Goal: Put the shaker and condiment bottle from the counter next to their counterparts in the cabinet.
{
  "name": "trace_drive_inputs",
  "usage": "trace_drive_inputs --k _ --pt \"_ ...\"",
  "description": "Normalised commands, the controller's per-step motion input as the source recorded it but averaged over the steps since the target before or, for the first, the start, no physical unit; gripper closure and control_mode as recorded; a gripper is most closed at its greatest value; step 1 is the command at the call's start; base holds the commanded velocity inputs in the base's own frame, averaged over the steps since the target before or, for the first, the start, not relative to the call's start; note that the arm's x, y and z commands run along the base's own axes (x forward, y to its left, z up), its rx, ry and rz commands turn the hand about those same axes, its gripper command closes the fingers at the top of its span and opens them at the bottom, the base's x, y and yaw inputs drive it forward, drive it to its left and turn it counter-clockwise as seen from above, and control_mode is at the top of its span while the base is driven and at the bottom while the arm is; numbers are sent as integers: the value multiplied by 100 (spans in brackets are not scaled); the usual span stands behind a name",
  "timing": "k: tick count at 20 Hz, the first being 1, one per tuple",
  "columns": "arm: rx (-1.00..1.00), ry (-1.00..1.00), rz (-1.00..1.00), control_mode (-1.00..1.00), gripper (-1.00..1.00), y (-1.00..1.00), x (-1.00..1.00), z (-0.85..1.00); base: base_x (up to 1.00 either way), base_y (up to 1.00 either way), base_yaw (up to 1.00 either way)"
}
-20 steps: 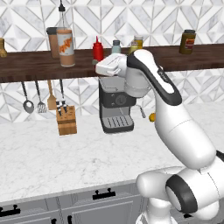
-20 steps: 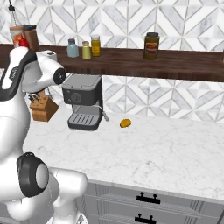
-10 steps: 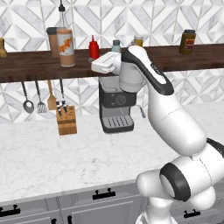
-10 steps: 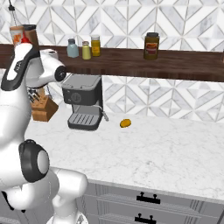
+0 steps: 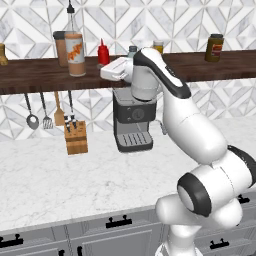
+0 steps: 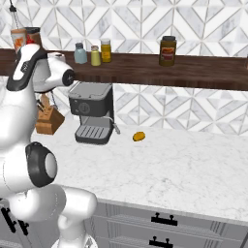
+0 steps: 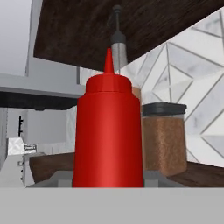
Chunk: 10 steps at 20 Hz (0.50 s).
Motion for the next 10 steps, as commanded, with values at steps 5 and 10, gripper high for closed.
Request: trace_drive_inputs --k 5,10 --pt "0 0 0 -100 100 9 21 0 0 0 0" --pt "0 0 0 -100 100 7 18 0 0 0 0"
